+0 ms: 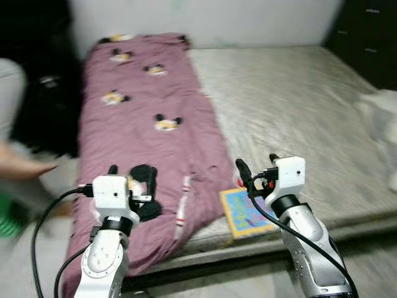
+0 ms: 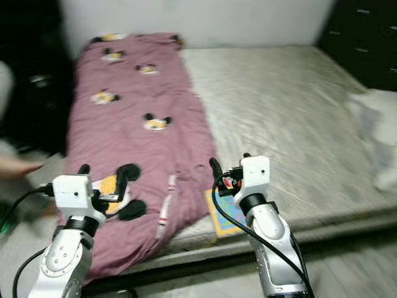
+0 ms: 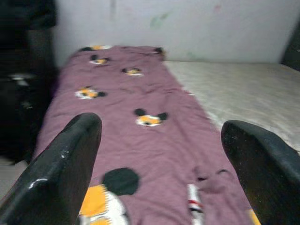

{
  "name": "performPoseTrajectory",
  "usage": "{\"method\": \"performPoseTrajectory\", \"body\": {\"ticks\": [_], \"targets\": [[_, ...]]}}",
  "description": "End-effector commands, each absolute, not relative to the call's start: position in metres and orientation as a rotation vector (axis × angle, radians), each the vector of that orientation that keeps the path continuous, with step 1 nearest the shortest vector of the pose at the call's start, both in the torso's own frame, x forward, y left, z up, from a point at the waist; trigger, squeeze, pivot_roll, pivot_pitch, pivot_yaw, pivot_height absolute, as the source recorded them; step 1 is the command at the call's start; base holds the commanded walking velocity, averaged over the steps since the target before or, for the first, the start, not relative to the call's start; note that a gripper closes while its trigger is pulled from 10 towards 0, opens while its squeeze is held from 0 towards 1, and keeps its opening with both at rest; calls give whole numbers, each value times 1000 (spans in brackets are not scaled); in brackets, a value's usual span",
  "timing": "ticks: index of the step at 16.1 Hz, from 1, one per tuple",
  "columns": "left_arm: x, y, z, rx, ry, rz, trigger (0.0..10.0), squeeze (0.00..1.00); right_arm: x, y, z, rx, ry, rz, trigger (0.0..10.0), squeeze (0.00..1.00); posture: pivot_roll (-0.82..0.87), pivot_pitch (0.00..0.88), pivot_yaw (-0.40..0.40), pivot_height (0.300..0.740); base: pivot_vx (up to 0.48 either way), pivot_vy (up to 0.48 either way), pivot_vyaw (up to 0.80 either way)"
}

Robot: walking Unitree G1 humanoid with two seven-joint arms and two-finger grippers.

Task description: Clean up the room

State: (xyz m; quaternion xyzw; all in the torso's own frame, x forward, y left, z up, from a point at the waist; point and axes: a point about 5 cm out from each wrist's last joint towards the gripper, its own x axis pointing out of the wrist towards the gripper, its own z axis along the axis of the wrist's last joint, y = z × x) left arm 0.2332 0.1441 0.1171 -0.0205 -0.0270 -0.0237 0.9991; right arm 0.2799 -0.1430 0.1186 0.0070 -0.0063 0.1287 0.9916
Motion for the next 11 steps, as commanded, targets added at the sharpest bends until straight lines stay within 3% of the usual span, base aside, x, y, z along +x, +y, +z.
{"method": "performPoseTrajectory", "body": {"ticks": [1, 4, 11], "targets": [[233, 142, 121, -35, -64, -49, 10000, 0, 281, -143, 122, 6, -30, 272, 10000, 0, -29, 96, -48, 740, 0, 0, 719], [233, 141, 120, -36, -64, -50, 10000, 0, 281, -143, 122, 5, -29, 273, 10000, 0, -29, 97, -49, 740, 0, 0, 506], [233, 140, 120, -42, -64, -56, 10000, 0, 281, -141, 121, 4, -21, 280, 10000, 0, -29, 98, -48, 740, 0, -310, 0]]}}
